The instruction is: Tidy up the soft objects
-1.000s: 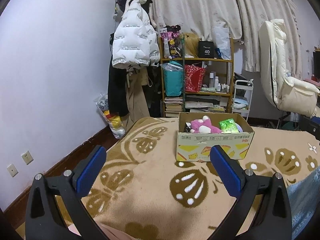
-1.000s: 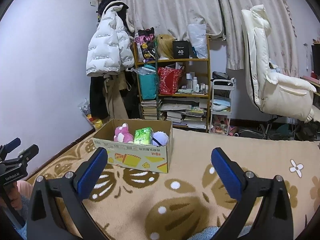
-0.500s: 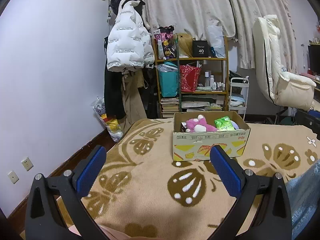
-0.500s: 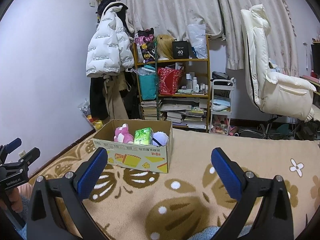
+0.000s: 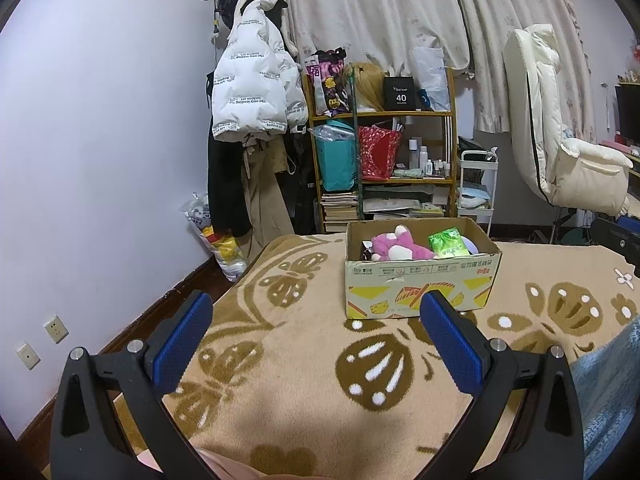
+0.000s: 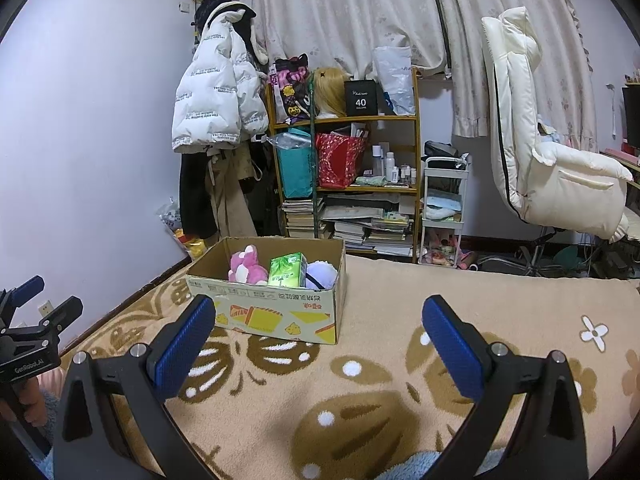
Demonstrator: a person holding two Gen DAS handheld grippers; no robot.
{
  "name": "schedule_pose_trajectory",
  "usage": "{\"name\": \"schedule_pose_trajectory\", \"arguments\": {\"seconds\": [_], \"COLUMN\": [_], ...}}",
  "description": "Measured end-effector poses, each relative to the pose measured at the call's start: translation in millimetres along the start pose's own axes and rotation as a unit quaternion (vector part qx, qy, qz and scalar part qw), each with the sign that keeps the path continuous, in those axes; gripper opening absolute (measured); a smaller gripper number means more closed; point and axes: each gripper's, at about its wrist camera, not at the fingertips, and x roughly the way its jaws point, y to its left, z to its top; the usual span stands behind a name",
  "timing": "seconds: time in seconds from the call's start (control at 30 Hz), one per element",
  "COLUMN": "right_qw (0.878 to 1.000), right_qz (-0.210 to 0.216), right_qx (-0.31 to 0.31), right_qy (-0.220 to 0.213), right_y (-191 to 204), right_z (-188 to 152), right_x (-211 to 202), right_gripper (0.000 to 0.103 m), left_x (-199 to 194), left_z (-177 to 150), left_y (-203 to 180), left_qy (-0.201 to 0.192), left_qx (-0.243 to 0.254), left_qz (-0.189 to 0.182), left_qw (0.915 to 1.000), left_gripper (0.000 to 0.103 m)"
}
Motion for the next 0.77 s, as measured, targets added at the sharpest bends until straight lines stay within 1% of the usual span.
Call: {"name": "schedule_pose_trajectory", "arguments": {"seconds": [0.77], "right_qw": [1.0], "right_qz": [0.001], "right_qx": [0.001], "right_qy": [0.0], "right_y": [-0.8], "right_z": [0.1], "right_x": [-0.1], "right_gripper": [0.103], "left_x": [2.3], "left_z": [-3.1], "left_y": [3.1], "left_qy": [0.004], "left_qx": [0.011], "left_qz": [-0.009], "left_qw": [0.9999], "left_gripper": [0.102]}}
